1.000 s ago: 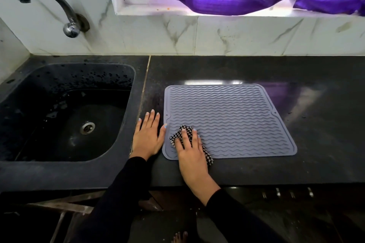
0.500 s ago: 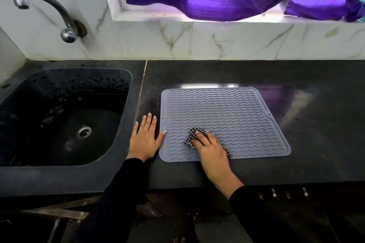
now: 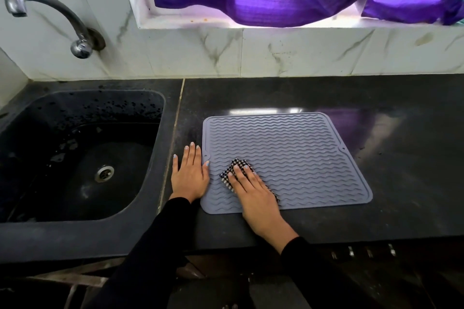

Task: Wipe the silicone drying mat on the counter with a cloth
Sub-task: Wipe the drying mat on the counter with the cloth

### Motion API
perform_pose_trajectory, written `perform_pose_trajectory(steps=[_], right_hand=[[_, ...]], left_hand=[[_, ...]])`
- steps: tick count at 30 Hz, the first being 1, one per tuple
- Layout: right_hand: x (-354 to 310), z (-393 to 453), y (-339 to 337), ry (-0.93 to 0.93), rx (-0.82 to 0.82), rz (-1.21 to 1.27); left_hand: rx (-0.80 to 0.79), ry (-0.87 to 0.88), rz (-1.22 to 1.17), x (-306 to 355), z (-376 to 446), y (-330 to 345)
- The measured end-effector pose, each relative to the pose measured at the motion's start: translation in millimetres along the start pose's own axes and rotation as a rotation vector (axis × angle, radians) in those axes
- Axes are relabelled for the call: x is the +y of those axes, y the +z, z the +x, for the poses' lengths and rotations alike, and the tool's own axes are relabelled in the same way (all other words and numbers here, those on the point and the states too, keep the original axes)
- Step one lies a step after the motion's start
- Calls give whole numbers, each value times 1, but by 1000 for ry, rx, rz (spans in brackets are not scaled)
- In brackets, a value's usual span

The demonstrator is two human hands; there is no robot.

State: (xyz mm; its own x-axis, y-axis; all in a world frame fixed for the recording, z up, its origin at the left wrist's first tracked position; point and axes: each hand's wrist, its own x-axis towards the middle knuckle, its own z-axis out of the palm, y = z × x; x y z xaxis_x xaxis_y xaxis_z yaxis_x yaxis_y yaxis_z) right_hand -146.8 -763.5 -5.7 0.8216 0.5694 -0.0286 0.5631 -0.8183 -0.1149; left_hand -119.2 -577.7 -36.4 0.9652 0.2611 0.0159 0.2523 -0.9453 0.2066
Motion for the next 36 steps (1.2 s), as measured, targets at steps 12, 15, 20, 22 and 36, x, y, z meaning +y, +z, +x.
perform_pose_trajectory(steps=[12,15,20,22,36], right_hand=[[83,-22,-25,191,150,423],[102,-23,-36,500,383,517],[91,-9,-16,579,217,360],[84,-3,-13,572,230,350],[44,24,-35,322,226,1016]], left_hand=[[-19,0,-3,0,-2,-3],[-4,-2,-2,0,-3,-2],[18,-4,1,1,-2,1],[29,-5,2,1,-2,2],[30,-6,-7,2,-2,0]])
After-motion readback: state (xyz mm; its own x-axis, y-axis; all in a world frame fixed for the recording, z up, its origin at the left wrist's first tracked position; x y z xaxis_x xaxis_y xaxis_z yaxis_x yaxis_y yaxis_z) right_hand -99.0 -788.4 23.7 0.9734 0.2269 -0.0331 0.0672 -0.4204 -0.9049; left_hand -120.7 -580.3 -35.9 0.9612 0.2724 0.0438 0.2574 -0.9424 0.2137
